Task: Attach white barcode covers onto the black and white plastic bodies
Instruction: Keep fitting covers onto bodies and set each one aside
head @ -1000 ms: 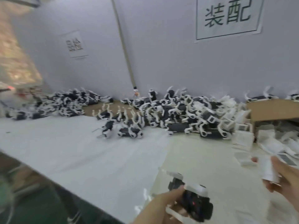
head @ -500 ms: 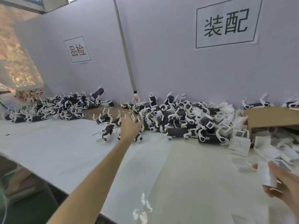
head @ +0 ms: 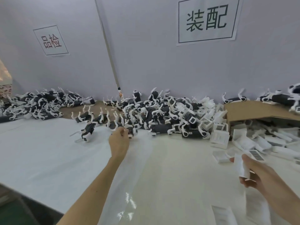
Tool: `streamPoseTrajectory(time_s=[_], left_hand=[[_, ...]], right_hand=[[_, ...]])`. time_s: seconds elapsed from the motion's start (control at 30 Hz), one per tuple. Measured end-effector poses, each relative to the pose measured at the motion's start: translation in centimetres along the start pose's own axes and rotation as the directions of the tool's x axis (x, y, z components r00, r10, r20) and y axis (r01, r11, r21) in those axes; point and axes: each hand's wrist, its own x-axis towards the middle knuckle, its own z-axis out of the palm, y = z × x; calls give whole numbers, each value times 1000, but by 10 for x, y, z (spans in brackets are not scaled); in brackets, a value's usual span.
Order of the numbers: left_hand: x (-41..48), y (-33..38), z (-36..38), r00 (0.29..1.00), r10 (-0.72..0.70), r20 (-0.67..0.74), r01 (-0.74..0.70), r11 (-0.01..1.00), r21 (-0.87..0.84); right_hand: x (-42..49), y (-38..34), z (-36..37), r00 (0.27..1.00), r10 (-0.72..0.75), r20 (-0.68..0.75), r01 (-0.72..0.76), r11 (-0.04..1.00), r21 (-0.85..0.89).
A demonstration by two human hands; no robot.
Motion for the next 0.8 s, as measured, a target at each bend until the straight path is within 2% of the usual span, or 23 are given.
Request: streamPoseTrajectory(time_s=[0.07, 0.1, 0.17, 0.2, 0.27, 0.4, 0.43, 0.53, 0.63, 0.7, 0.8], left_hand=[[-12, 23, 1, 996, 45, 75, -28, 978, -206], [-19, 38, 2, 991, 33, 132, 15, 937, -350], [-35, 69, 3, 957, -28, 290, 207, 766, -609], [-45, 86, 5, 922, -42, 386, 316, 659, -682], [-70, 114, 12, 861, 4, 509, 436, 510, -741], [-117, 155, 36, 836, 199, 511, 374, 475, -797], [-126, 161, 42, 820, 220, 529, 401, 440, -804], [-150, 169, 60, 759, 222, 612, 556, 269, -787], [-168, 162, 71, 712, 155, 684, 668, 147, -729], [-175, 155, 73, 690, 135, 711, 691, 171, -702], [-177, 148, 73, 689, 161, 707, 635, 337, -695]], right_hand=[[-2, -1, 3, 1000, 5, -12, -5, 1000, -5], [-4, -4, 6, 1000, 13, -16, -13, 1000, -11], [-5, -6, 10, 1000, 21, -18, -21, 1000, -16], [-5, -7, 10, 1000, 13, -17, -13, 1000, -12], [-7, -9, 9, 1000, -2, -31, 2, 1000, -12], [-8, -14, 7, 1000, -13, -27, 14, 999, 33], [-9, -16, 6, 1000, -5, -7, 5, 998, 65], [-12, -20, 4, 988, 56, 144, -86, 974, 209], [-15, -22, 3, 953, 44, 301, -151, 927, 343], [-15, -24, 4, 946, 37, 322, -169, 904, 394], [-13, -25, 4, 972, 65, 227, -153, 906, 395]])
